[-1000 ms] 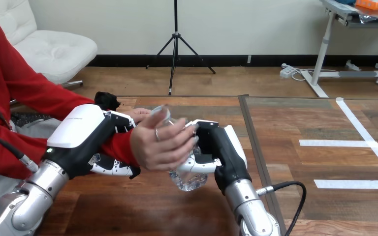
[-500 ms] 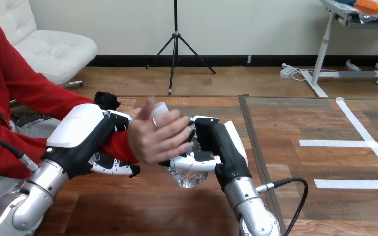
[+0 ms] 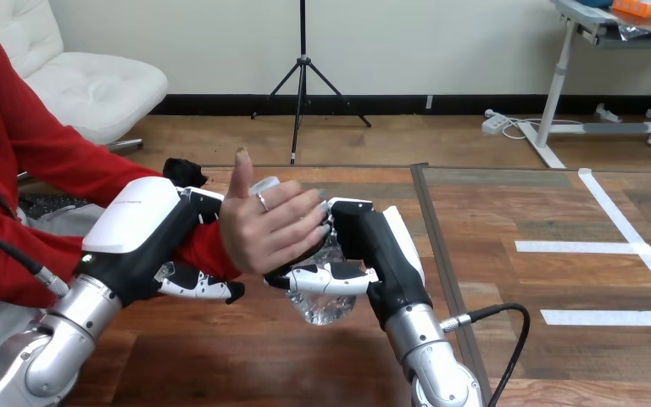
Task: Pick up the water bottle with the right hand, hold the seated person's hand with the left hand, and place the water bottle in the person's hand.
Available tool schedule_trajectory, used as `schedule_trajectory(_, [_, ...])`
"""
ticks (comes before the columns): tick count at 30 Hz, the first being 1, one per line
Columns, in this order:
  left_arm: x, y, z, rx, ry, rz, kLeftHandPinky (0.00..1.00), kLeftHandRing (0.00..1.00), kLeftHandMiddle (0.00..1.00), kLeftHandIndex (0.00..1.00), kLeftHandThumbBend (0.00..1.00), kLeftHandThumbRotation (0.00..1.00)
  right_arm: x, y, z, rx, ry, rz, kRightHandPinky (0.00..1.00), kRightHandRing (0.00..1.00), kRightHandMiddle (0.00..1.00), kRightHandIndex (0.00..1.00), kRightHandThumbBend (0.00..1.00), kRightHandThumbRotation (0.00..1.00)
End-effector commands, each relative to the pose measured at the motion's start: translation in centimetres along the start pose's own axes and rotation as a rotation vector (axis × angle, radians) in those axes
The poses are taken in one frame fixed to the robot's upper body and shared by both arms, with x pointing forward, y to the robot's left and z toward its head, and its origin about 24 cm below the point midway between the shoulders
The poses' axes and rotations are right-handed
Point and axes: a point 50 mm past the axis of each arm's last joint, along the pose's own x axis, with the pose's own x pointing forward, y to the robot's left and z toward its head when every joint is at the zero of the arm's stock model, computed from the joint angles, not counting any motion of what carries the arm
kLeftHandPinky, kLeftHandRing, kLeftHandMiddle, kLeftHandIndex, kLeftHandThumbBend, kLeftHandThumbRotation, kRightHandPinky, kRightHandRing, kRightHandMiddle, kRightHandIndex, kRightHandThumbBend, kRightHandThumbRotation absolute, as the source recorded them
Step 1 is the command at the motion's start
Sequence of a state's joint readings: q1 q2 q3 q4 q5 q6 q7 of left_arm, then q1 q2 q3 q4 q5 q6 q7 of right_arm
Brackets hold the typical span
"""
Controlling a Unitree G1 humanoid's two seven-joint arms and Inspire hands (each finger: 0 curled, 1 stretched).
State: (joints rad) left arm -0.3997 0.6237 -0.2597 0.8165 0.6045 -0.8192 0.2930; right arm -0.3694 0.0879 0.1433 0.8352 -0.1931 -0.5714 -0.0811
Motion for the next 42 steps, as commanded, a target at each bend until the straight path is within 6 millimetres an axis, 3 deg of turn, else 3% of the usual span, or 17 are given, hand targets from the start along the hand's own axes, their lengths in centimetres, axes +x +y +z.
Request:
schedule_trajectory(1, [2.6,2.0,1.7,0.01,-0.1,0.098,0.24,0.31,0.39,0.4,0.79,0.02,0.8,0.6,1.9,0.041,-0.087,-0.014,0.12,0.18,0.23,0.25,0.76,0.0])
schedule_trajectory(42, [2.4,1.9,1.4,0.005,-0.094,0.099,0.25,0.32,0.4,0.41,0.79,0.03,1.0,-0.5,2.4,0.044,-0.105,-0.056,0.12,0.18,0.24,0.26,0.77,0.0])
